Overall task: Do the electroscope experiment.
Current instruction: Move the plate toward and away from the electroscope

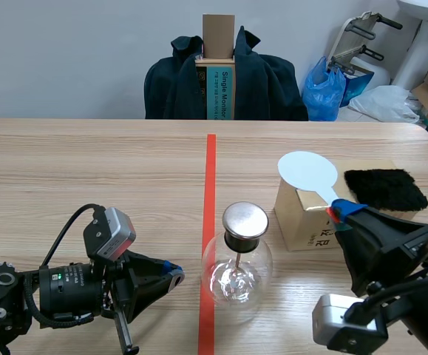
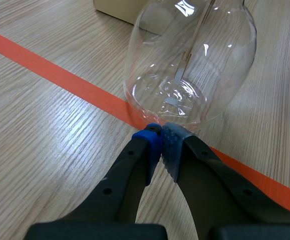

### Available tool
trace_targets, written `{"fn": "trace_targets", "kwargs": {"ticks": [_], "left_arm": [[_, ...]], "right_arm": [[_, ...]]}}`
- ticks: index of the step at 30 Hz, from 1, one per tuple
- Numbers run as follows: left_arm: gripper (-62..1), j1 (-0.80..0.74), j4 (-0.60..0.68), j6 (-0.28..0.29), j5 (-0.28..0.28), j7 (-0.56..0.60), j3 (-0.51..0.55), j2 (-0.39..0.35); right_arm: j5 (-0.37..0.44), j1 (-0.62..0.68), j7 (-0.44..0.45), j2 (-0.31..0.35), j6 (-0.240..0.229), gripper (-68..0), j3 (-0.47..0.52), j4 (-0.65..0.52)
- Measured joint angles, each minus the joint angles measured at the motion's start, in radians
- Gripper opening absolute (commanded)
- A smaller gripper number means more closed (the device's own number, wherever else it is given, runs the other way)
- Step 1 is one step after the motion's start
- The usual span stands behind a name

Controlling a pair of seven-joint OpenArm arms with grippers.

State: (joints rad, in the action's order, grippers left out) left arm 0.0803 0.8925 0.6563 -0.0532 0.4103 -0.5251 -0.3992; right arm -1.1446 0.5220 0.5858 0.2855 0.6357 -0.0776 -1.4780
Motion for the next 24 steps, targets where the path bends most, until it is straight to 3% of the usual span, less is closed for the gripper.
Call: {"fn": "trace_targets", "kwargs": {"ticks": [7, 24], "left_arm": [[-58.8, 0.000, 0.000, 0.000, 0.000, 0.000, 0.000, 0.000], [-58.8, 0.000, 0.000, 0.000, 0.000, 0.000, 0.000, 0.000]], "right_arm": [[0.000, 0.000, 0.021, 0.000, 0.000, -66.7, 0.000, 0.000], [-0.027, 0.000, 0.283, 0.000, -0.001, -66.7, 0.000, 0.000]]}}
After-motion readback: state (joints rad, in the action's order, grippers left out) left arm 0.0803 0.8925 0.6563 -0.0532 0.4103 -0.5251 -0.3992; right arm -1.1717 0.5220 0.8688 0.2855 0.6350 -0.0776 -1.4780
